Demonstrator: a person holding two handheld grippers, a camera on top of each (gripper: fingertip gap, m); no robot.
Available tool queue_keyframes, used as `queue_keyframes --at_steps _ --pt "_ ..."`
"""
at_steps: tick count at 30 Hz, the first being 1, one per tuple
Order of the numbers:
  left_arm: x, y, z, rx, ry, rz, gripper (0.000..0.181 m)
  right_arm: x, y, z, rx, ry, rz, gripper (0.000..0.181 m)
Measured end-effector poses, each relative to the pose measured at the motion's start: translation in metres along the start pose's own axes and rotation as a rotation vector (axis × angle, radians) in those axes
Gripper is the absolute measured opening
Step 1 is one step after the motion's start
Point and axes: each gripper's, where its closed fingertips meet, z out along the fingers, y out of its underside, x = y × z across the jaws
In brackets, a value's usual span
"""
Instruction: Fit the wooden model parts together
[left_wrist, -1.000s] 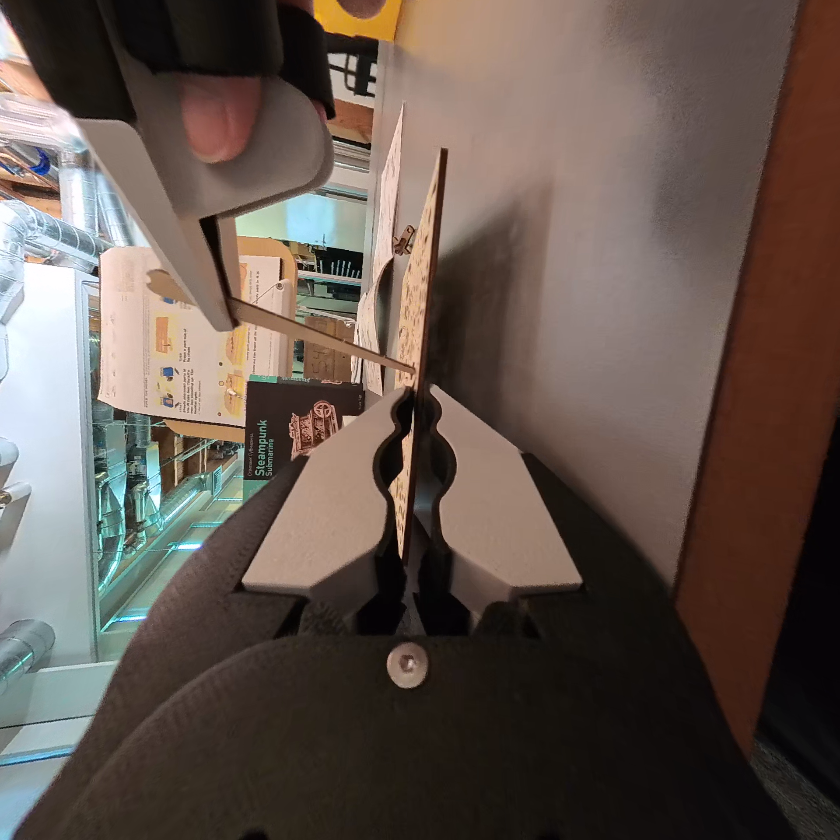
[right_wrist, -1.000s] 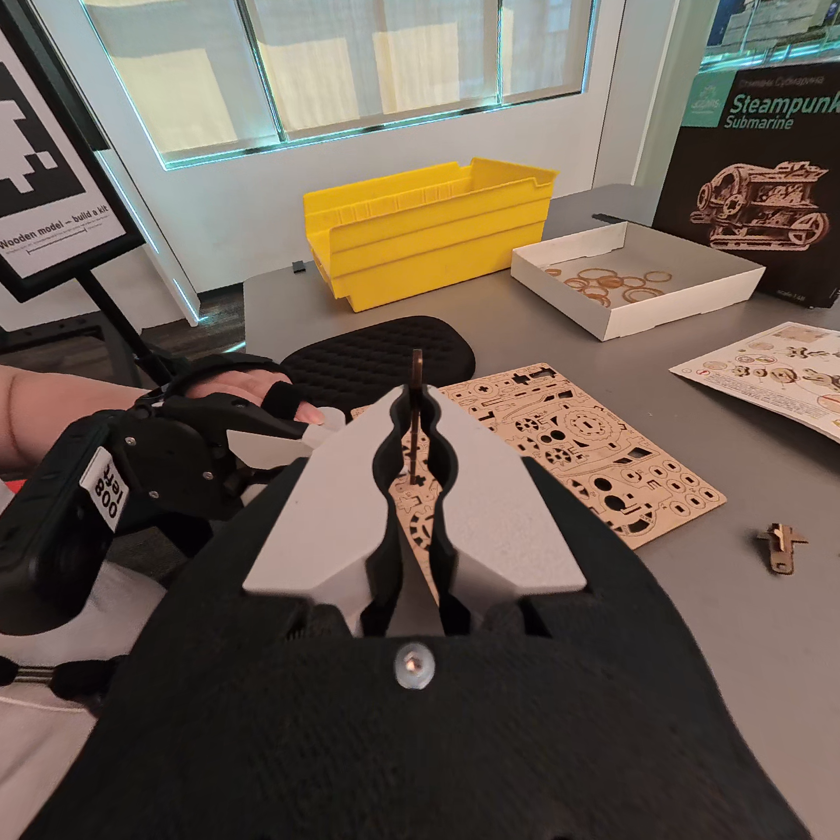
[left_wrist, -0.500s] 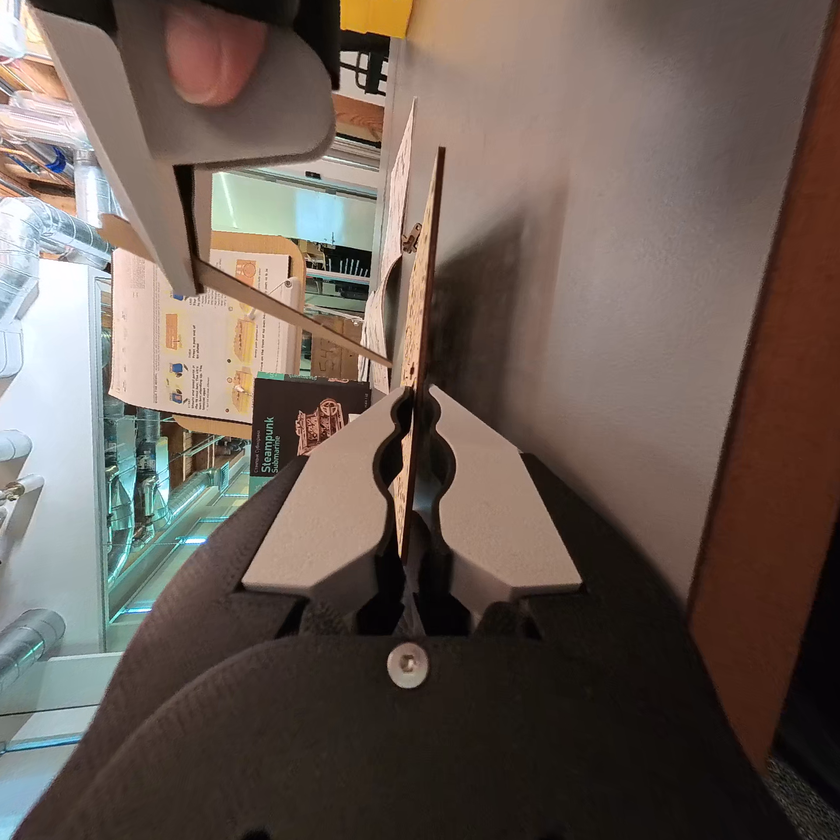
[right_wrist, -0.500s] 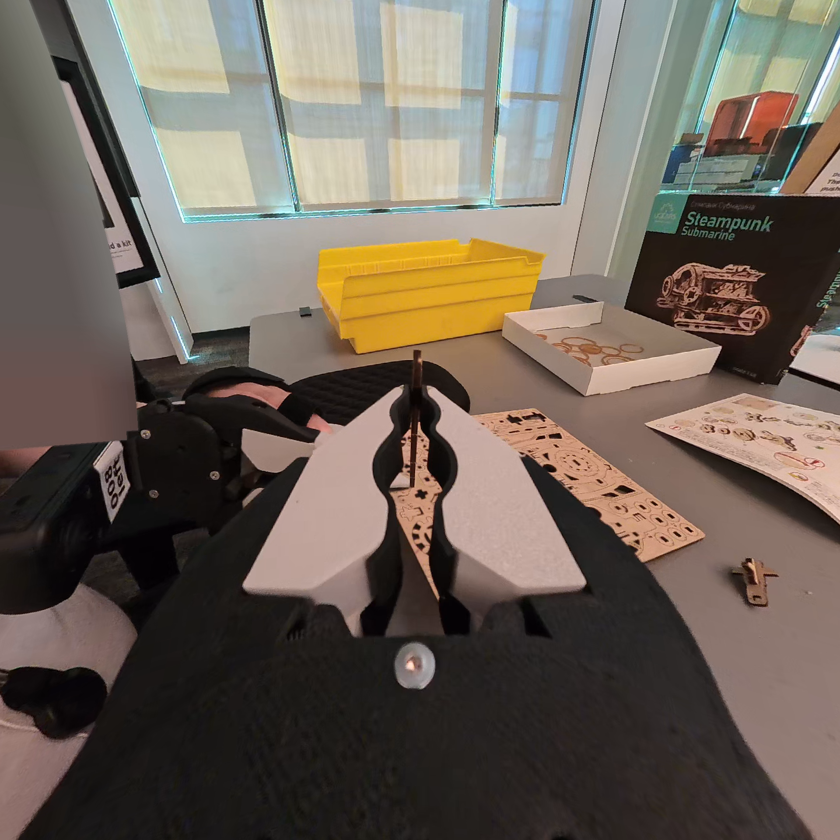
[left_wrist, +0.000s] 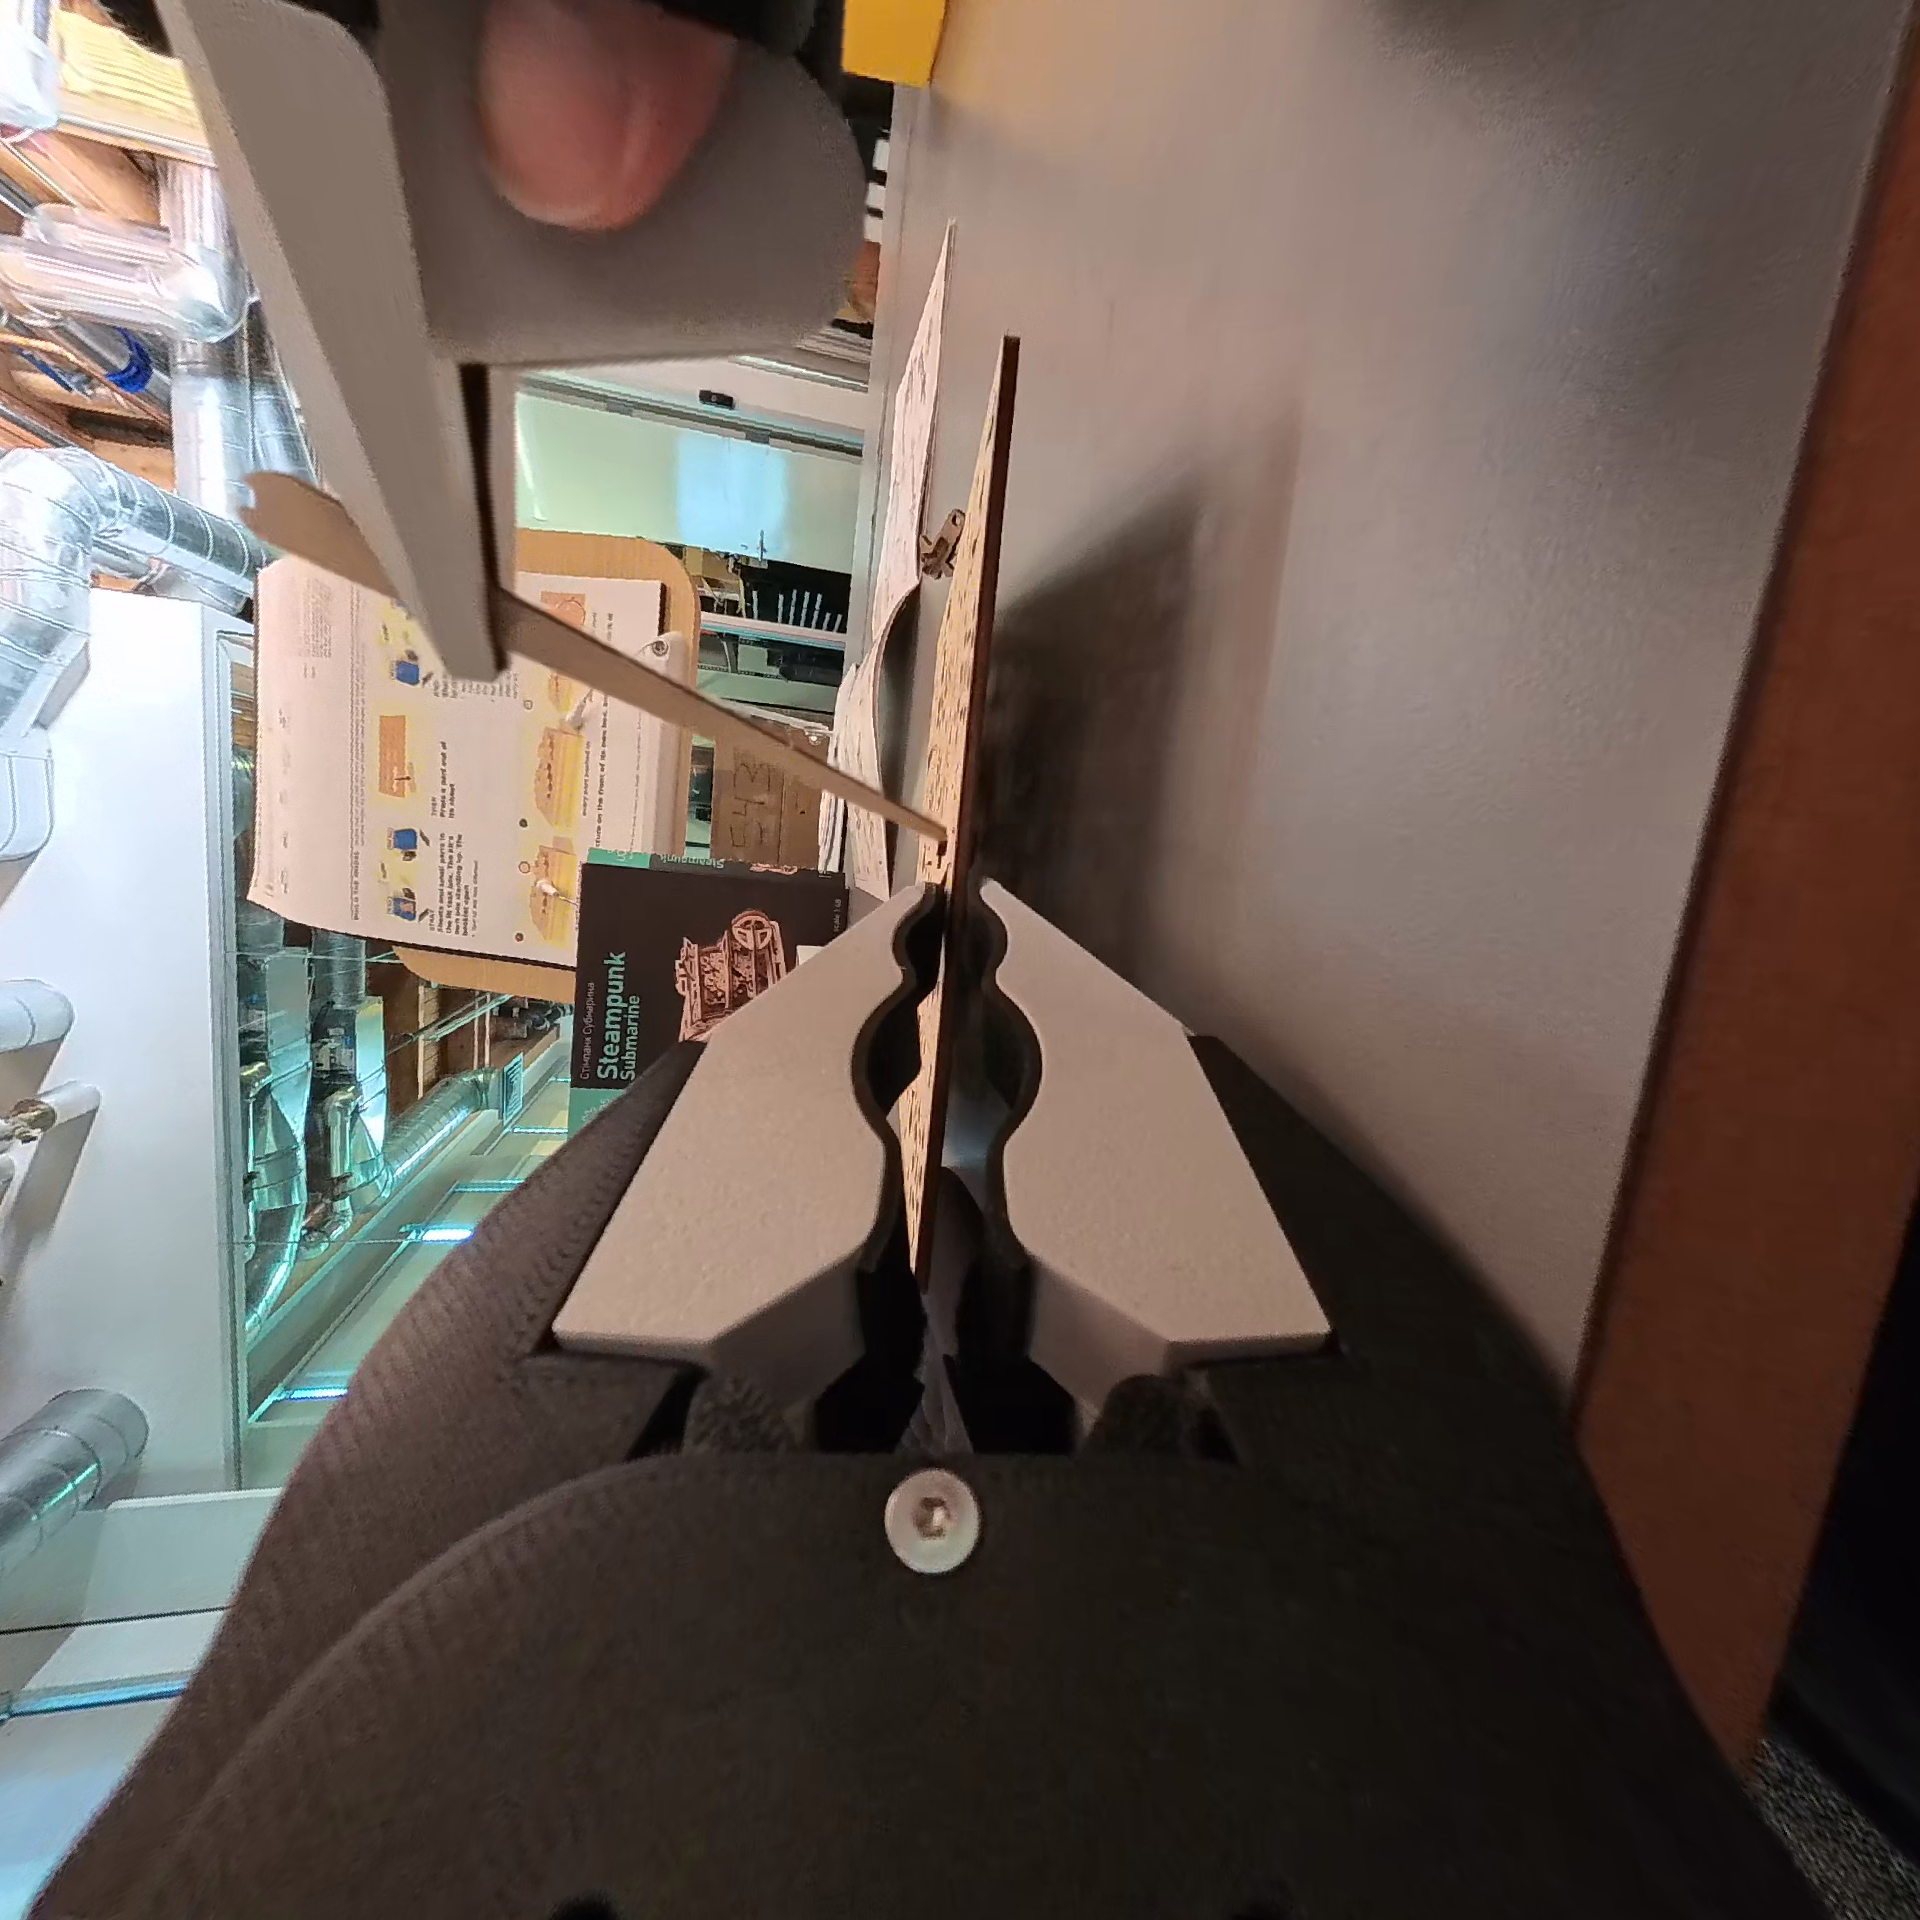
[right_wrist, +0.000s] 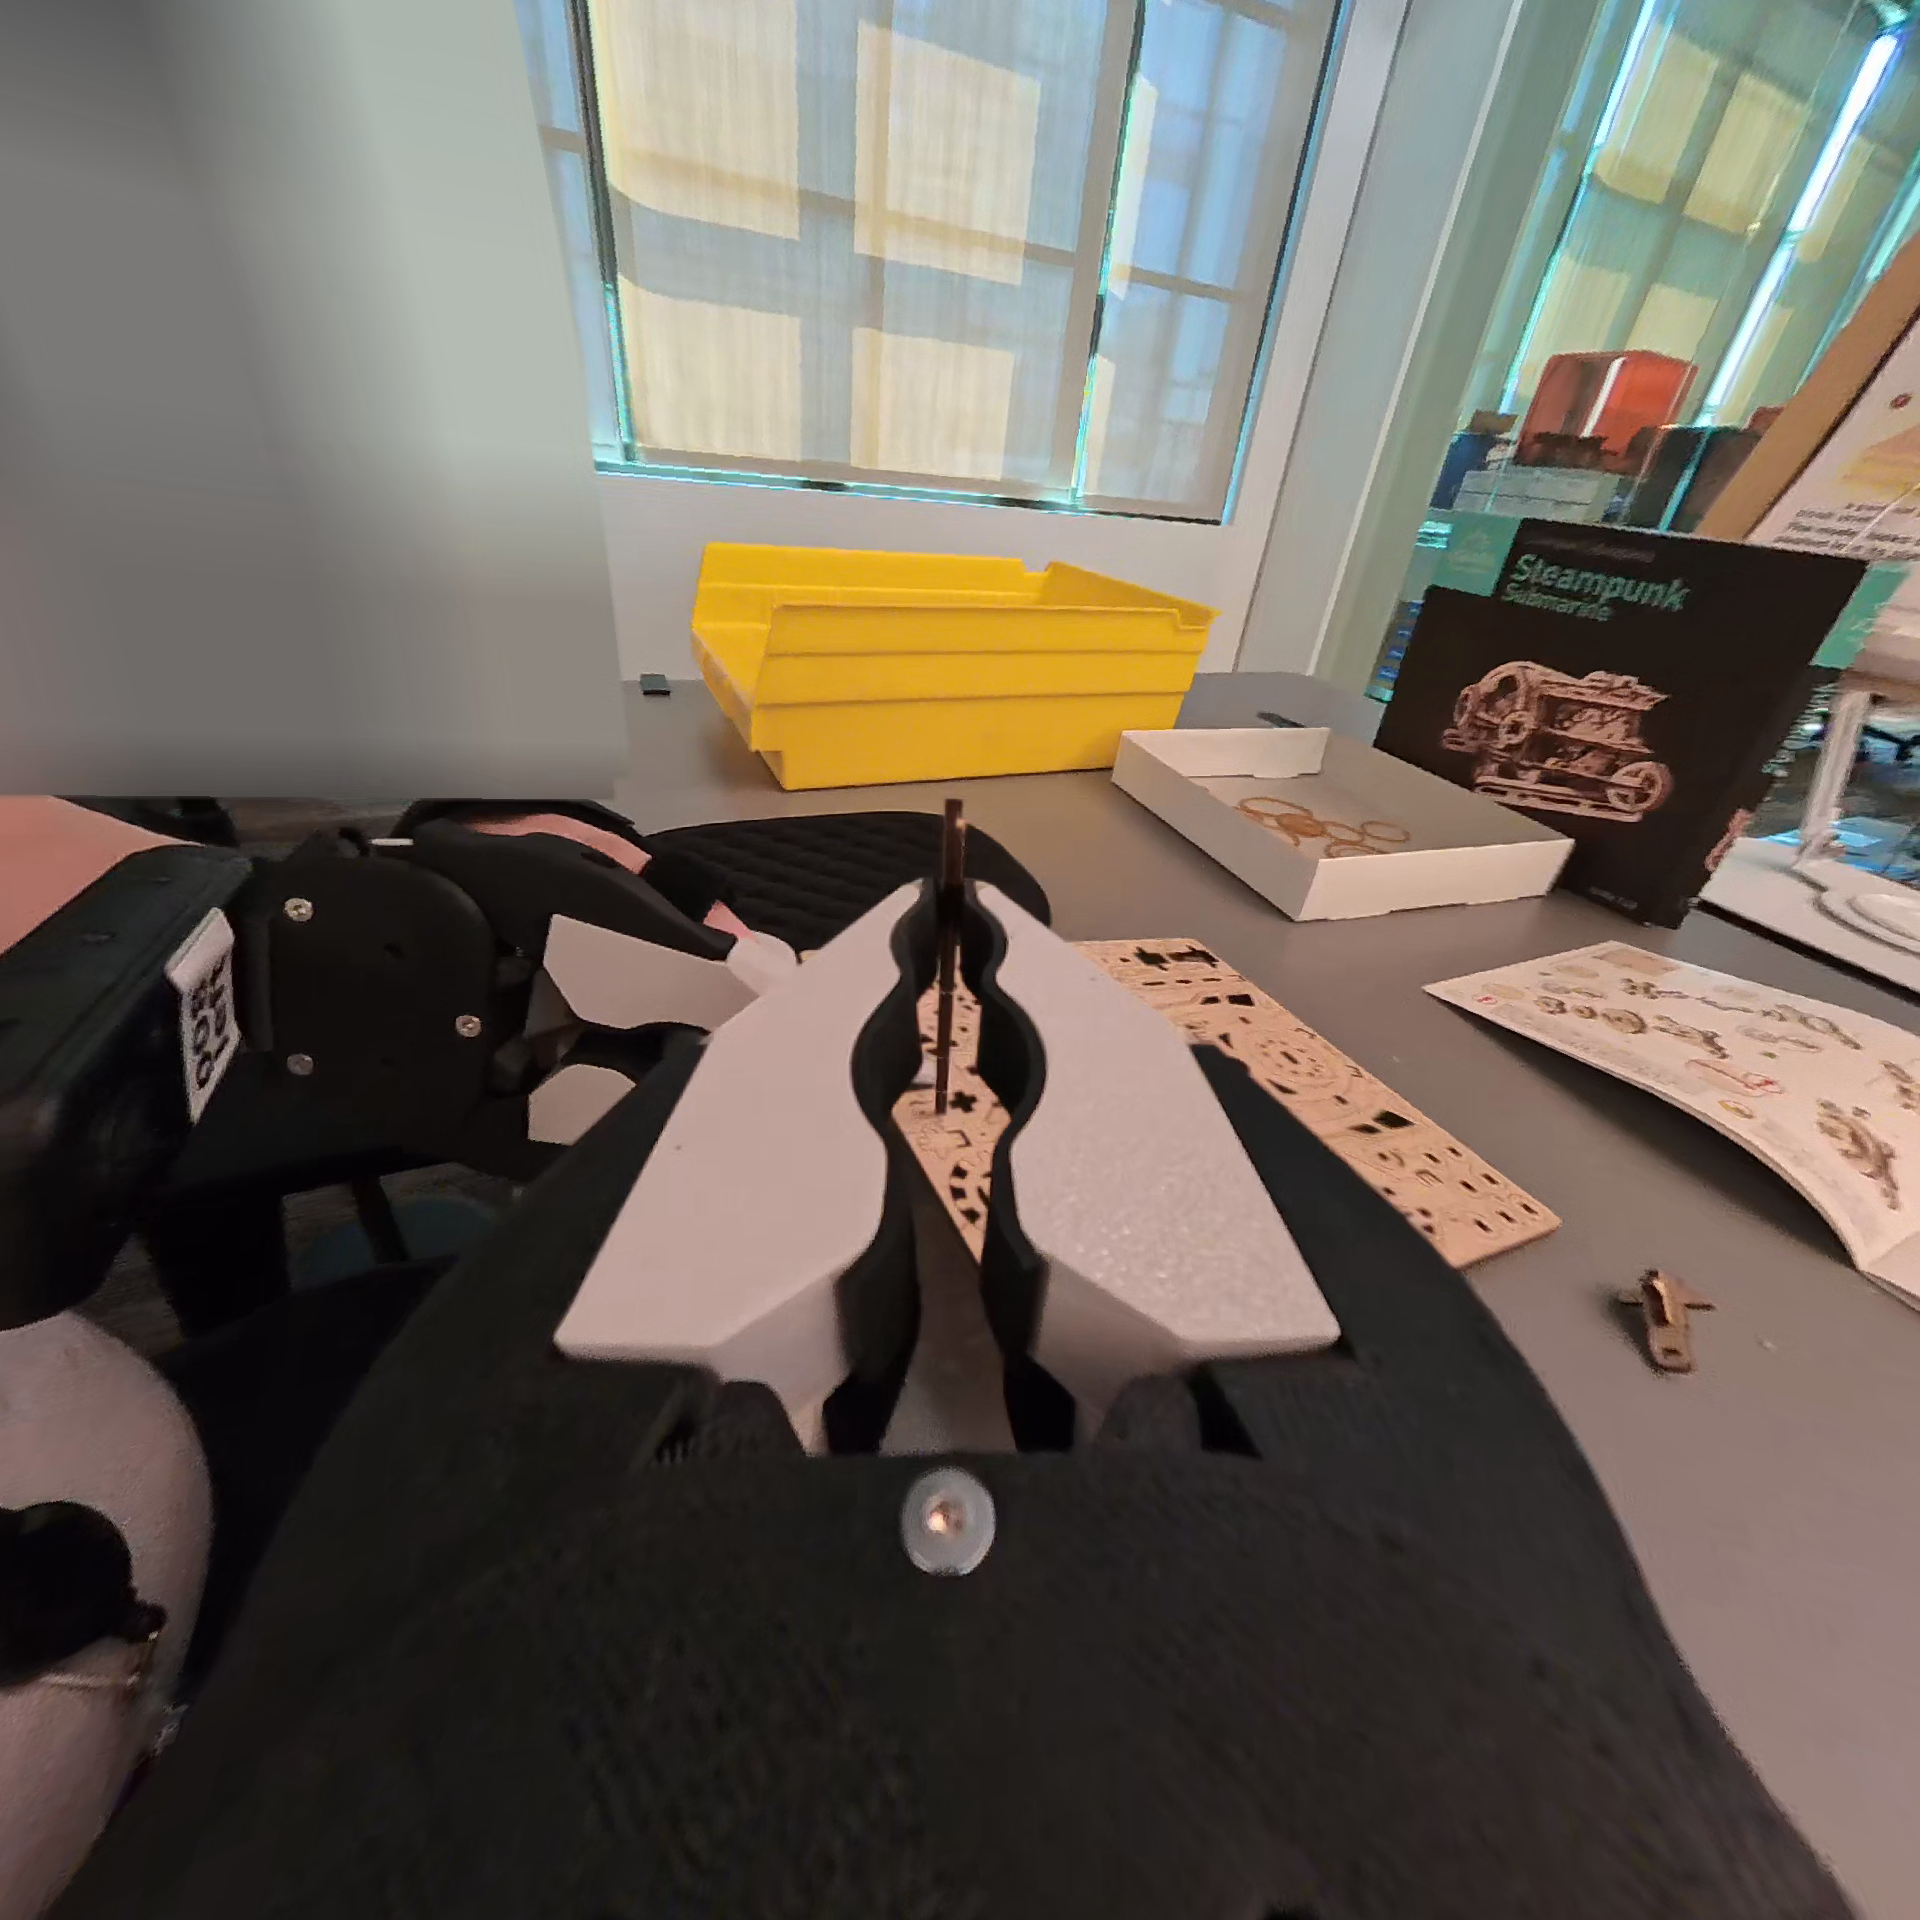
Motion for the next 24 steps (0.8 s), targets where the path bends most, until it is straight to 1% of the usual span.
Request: queue_keyframes --at_steps 2,24 --pt "-0.0001 0.0000 -0.0001 0.000 -0.002 0.000 0.001 -0.0020 -0.0024 0.0003 0.019 -0.017 0.010 0.003" --pt "0.0008 0.0011 0.0002 -0.006 0.008 -0.002 0.001 0.0002 0.0021 0.0035 0.001 -0.017 0.019 0.003"
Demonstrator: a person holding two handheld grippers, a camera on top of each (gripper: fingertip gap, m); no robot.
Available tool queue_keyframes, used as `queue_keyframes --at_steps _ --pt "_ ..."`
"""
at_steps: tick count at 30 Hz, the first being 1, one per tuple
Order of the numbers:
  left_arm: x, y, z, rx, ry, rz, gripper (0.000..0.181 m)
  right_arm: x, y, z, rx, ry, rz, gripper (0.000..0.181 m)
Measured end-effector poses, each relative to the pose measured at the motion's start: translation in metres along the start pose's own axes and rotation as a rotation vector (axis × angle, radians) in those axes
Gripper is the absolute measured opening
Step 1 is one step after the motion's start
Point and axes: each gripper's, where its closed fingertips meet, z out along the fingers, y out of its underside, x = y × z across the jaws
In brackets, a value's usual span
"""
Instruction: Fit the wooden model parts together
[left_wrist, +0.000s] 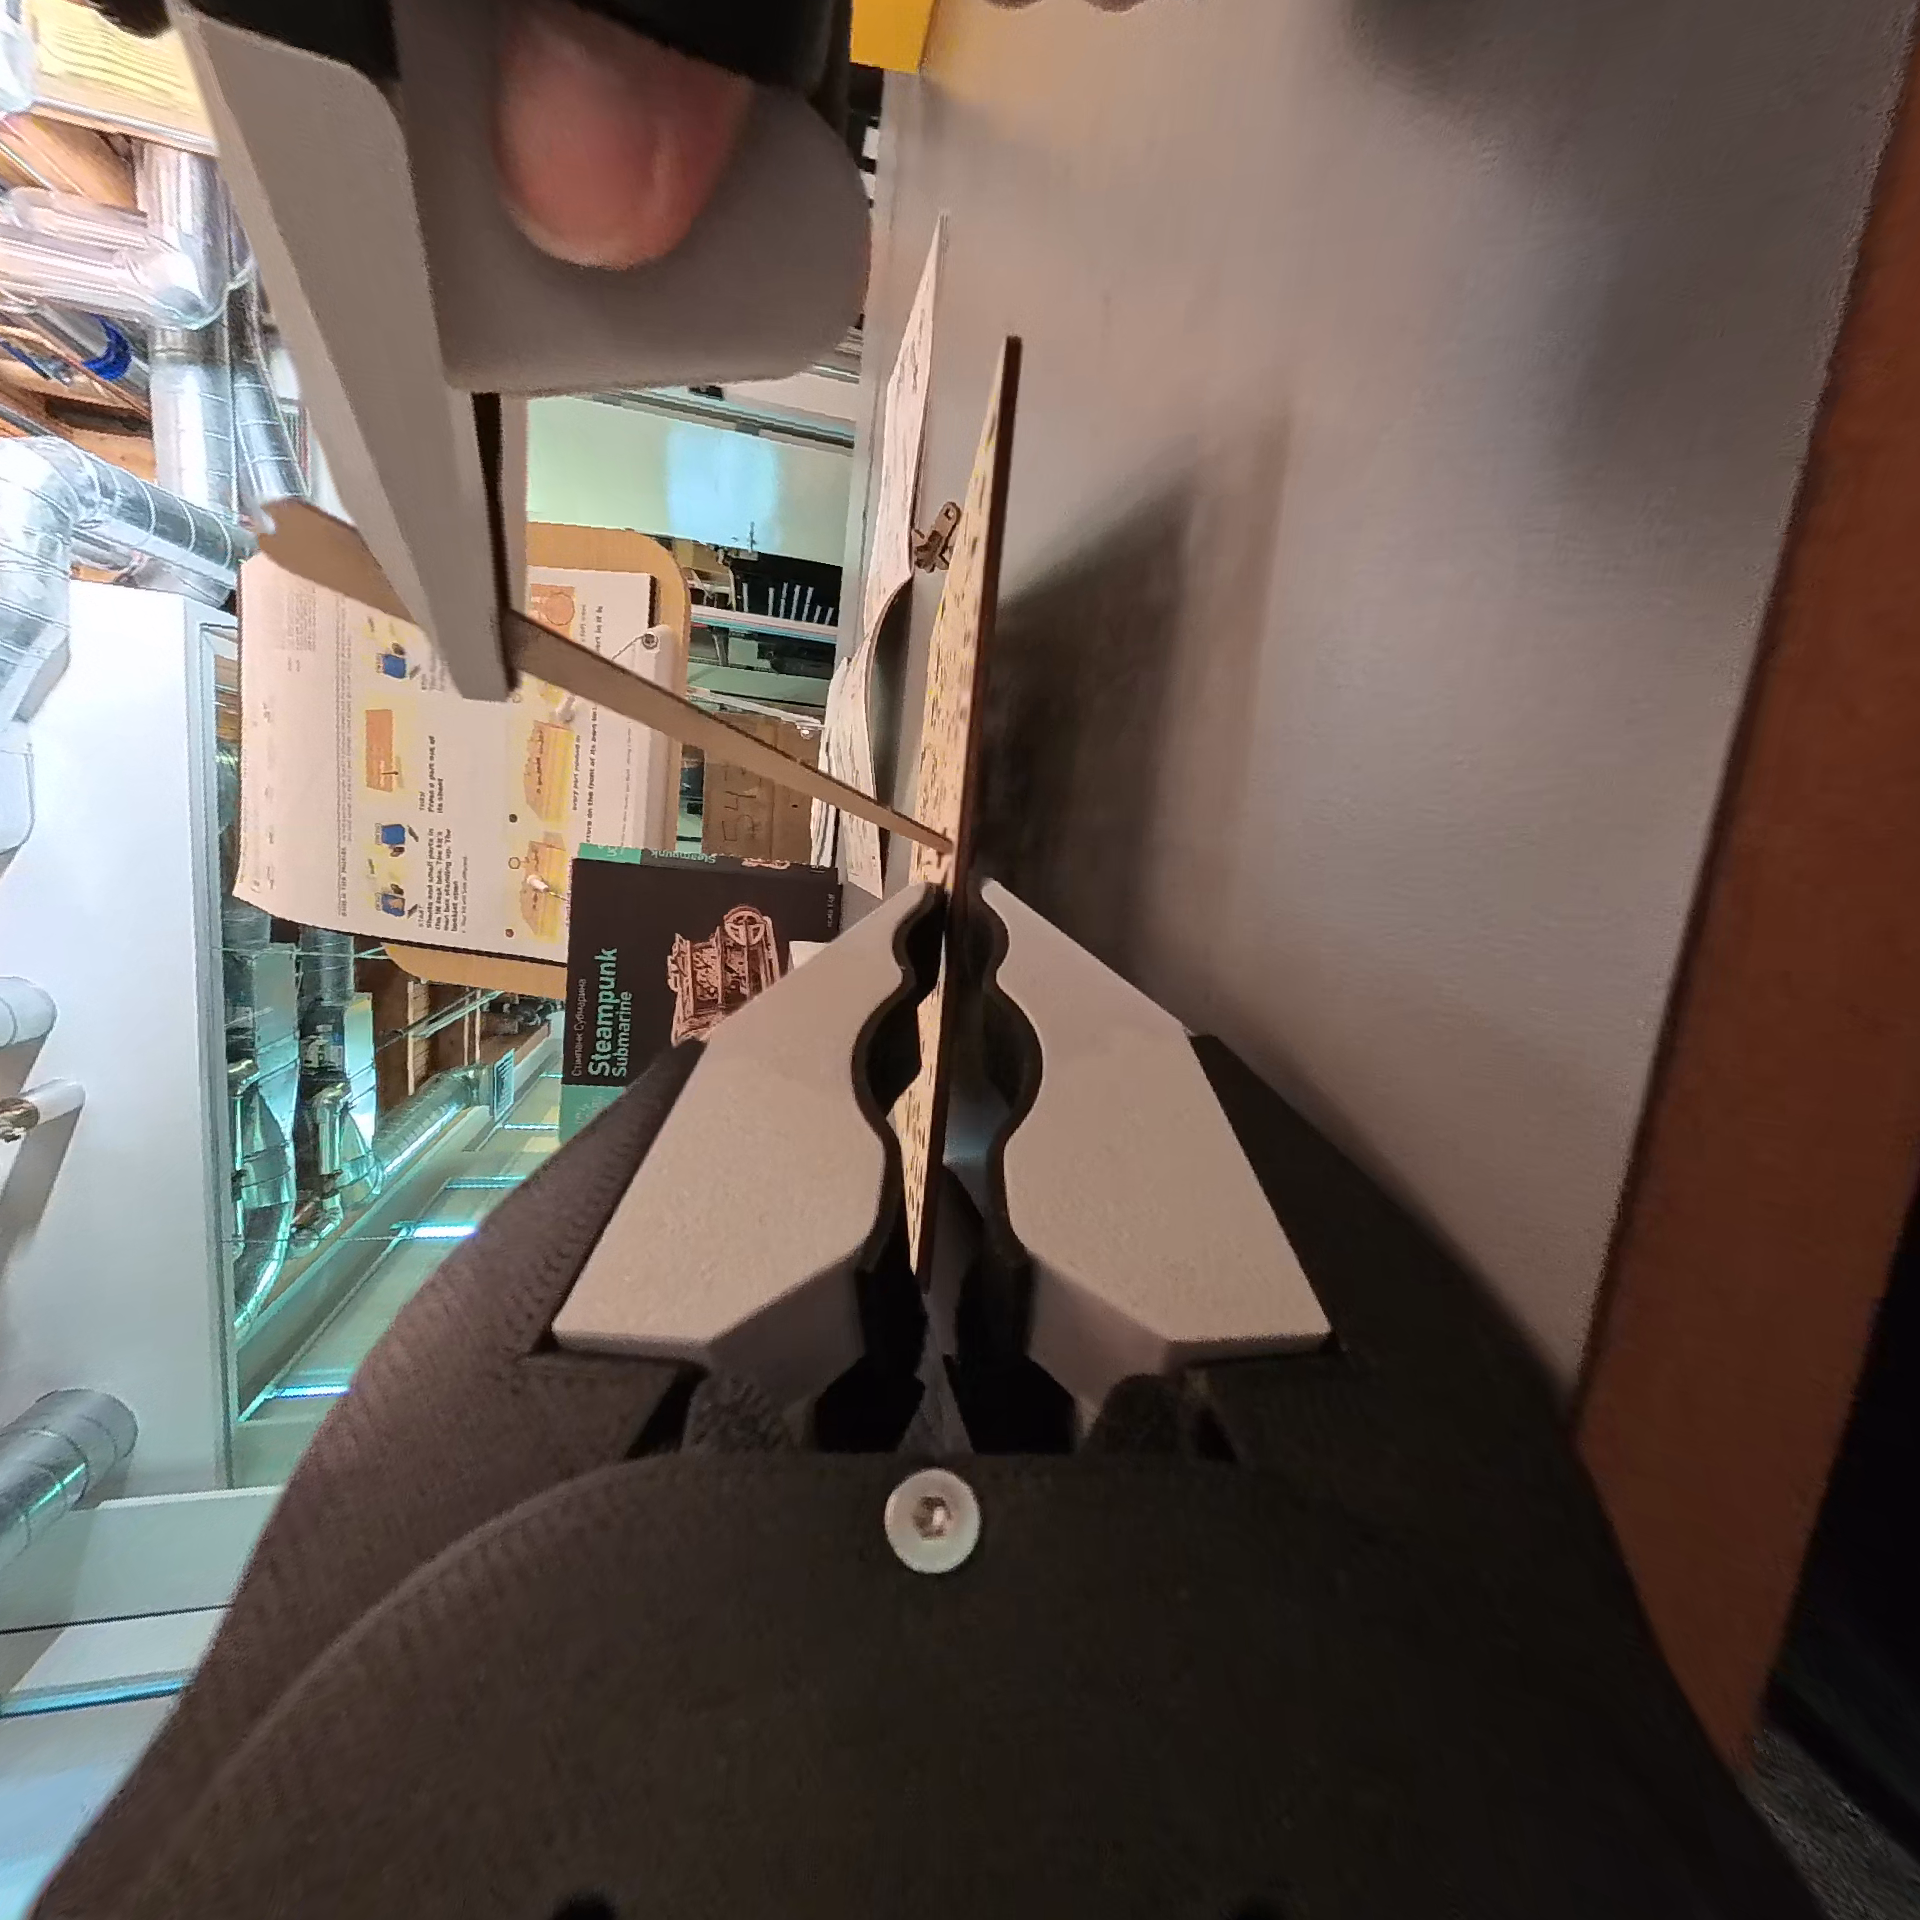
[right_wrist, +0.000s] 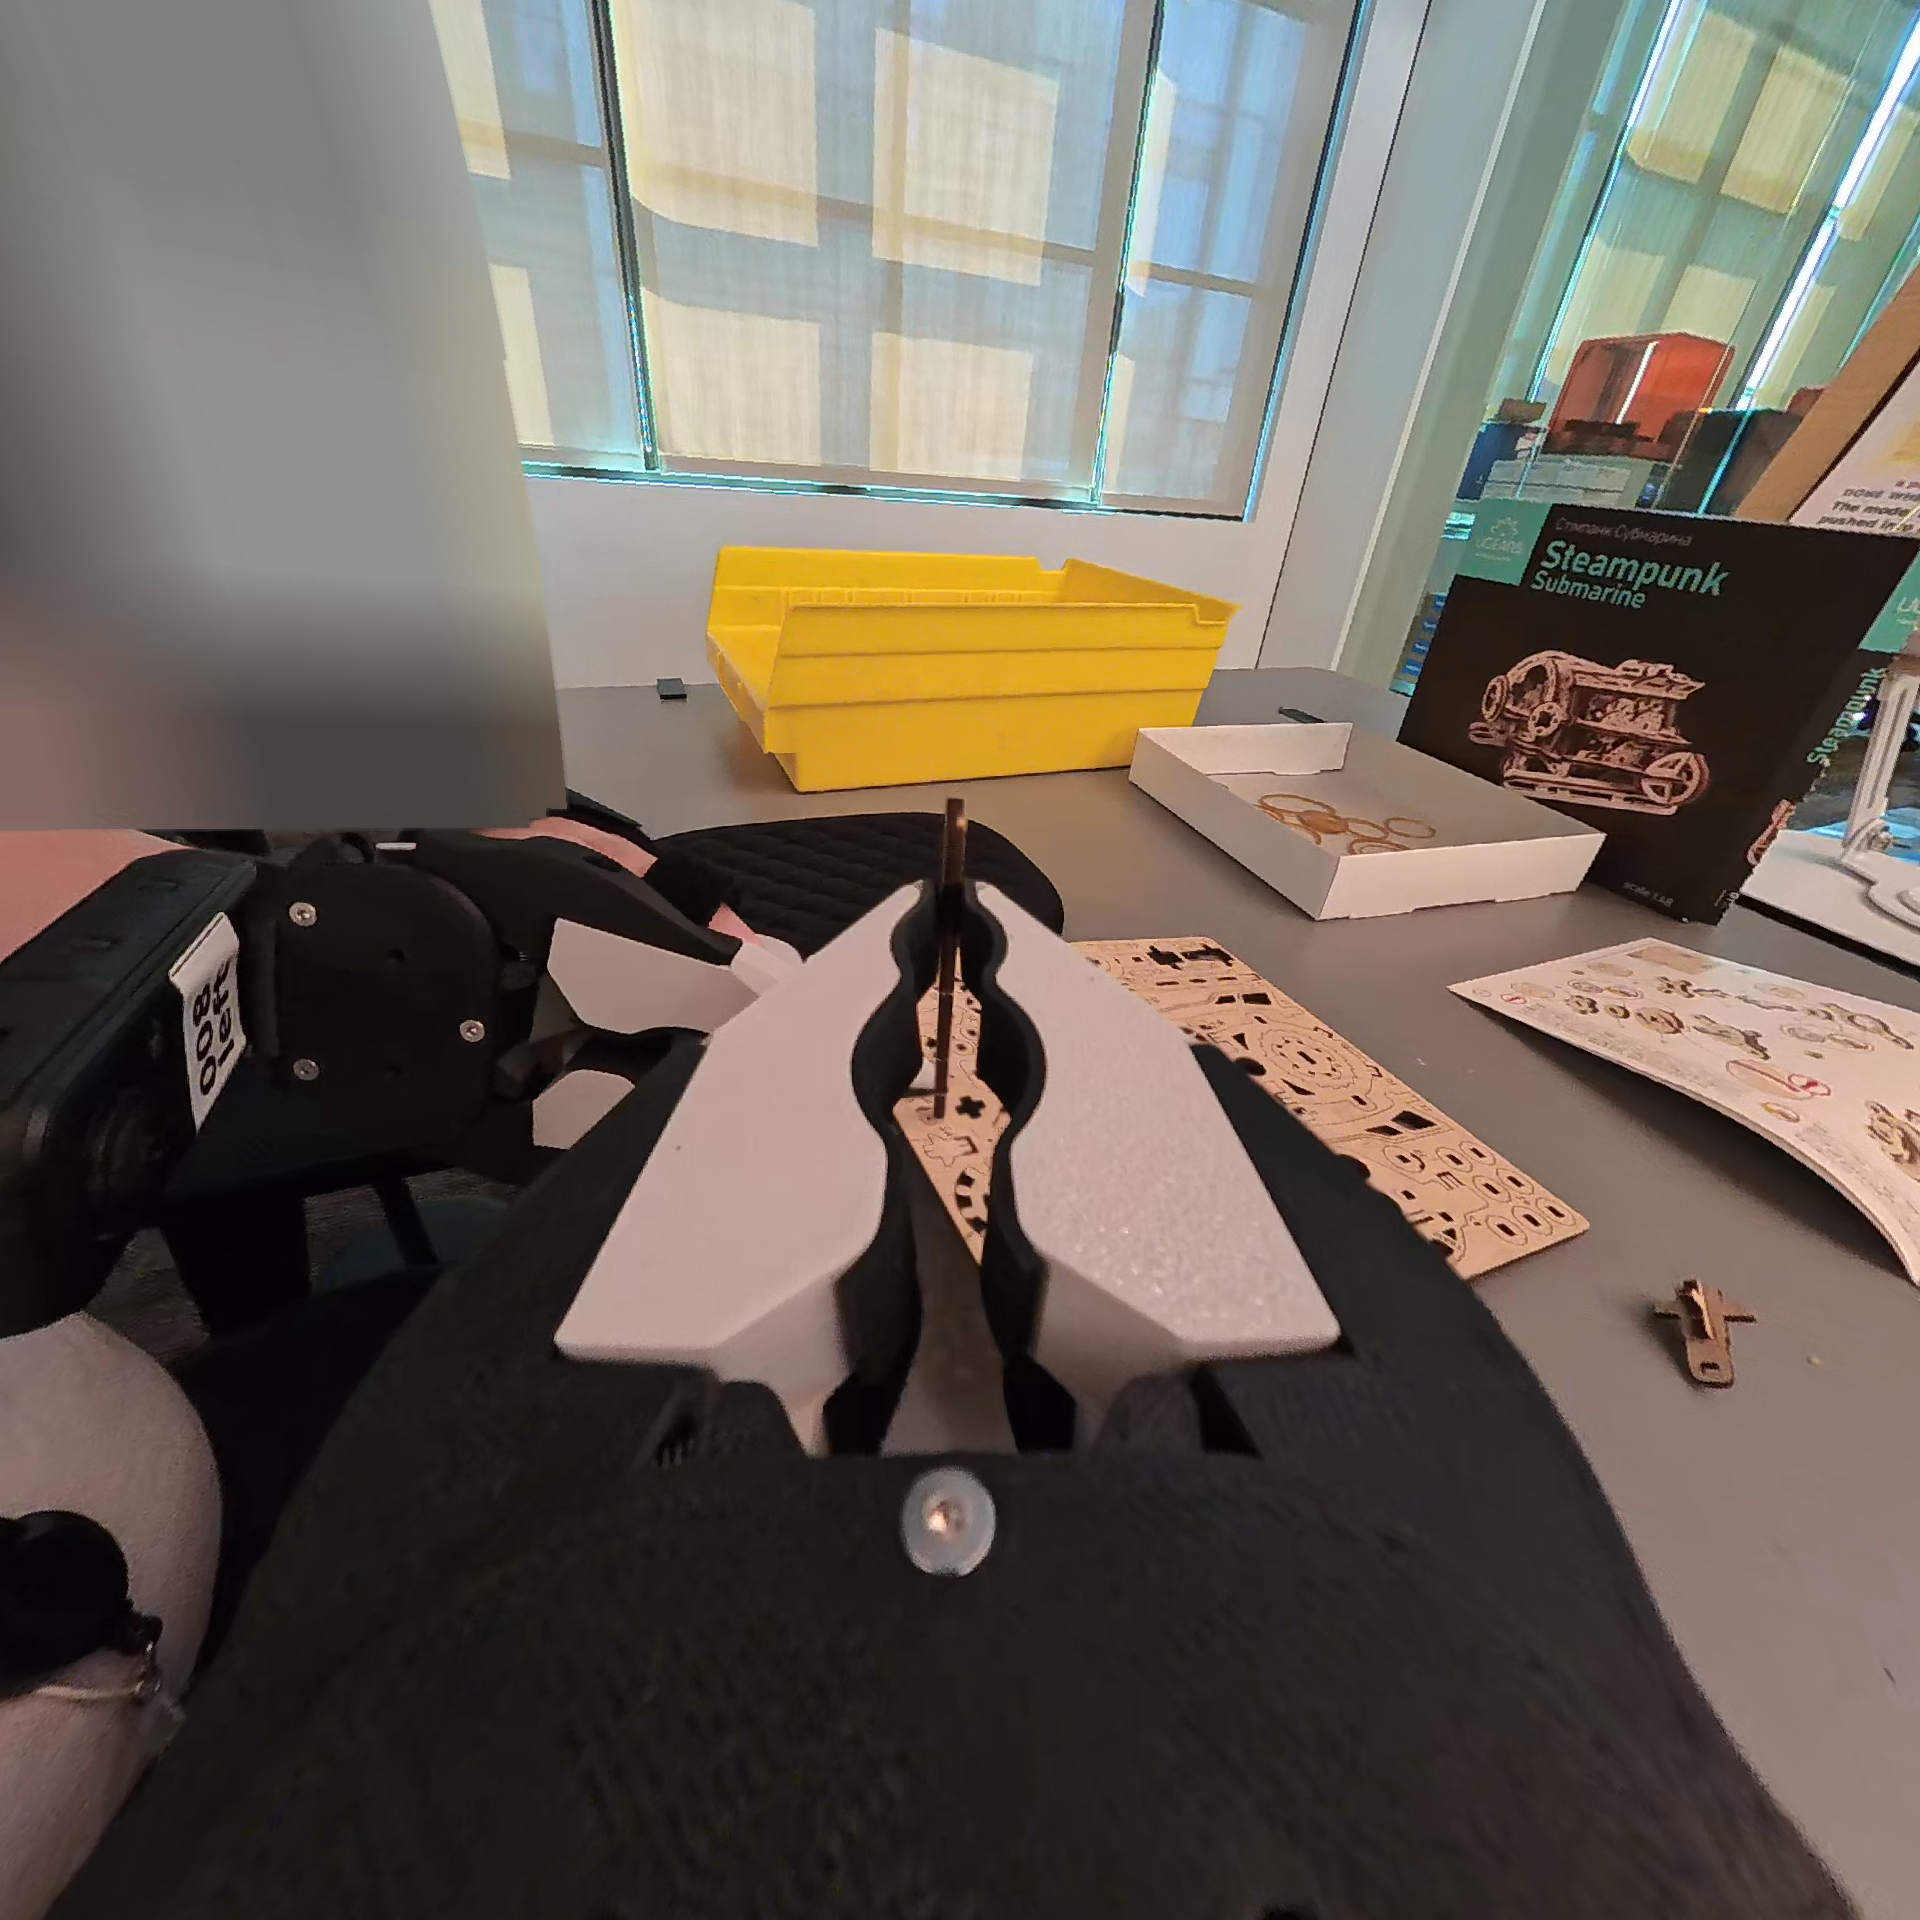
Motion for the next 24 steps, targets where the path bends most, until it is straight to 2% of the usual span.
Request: queue_keyframes --at_steps 7,24 --pt "0.0052 0.0036 0.0029 -0.023 0.054 -0.027 0.003 0.0036 0.0060 0.0029 -0.030 0.009 0.021 0.003" --pt "0.0040 0.0044 0.0030 -0.025 0.044 -0.025 0.003 0.0052 0.0059 0.0010 -0.027 0.019 0.025 0.003"
